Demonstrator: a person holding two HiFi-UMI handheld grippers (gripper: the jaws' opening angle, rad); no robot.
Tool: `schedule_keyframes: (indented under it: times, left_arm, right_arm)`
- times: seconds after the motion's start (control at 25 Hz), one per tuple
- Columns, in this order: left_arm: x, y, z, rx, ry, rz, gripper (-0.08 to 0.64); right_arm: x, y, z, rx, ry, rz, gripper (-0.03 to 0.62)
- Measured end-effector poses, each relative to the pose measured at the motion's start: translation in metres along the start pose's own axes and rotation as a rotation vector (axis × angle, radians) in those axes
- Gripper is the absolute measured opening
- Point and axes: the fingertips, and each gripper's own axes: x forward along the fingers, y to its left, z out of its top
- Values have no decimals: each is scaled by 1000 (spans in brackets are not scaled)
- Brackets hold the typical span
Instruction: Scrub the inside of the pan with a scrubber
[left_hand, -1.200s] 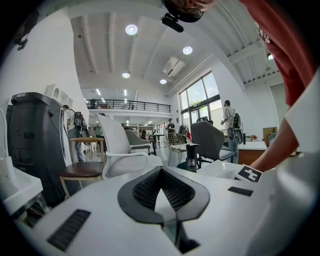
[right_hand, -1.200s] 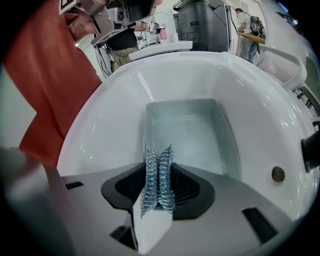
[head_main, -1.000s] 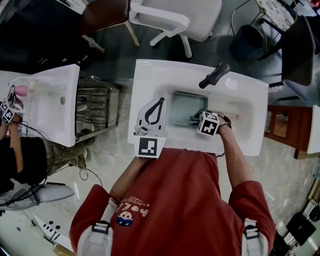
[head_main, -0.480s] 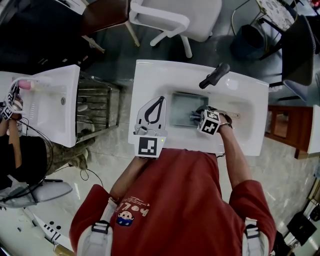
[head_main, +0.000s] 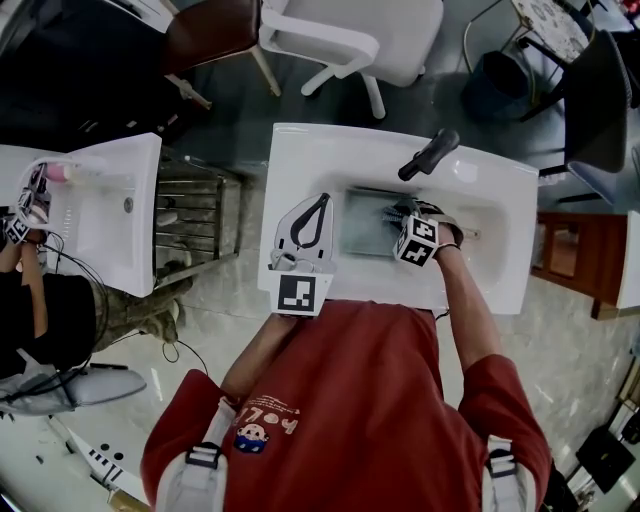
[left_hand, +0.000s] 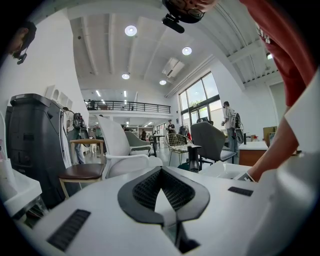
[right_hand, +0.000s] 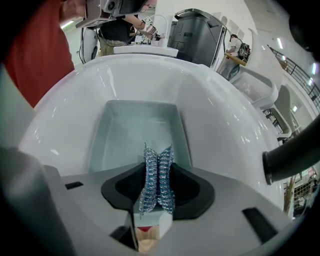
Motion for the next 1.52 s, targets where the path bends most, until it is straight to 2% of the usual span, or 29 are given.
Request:
schedule_keyframes:
  times: [0.28, 0.52, 0.76, 0.92, 1.24, 1.52]
  left_arm:
    - [0, 1, 0, 5, 1, 0, 8]
    - [0, 1, 0, 9, 3, 0, 8]
    - [0, -1, 3, 15, -9, -5, 8]
    - [-1, -2, 5, 15, -14, -6, 8]
    - [0, -3, 7, 13, -19, -7, 8]
    - [4, -2, 11, -21, -27, -8, 8]
  right_arm:
    - [7, -22, -3, -7, 5, -104, 163]
    - [8, -23, -3, -19, 3, -123, 163]
    - [7, -24, -2, 18, 7, -123, 163]
    - [-3, -25, -1, 100, -18, -149, 163]
    - [-49, -22, 8, 330, -127, -273, 163]
    - [-108, -24, 12, 575, -273, -363, 166]
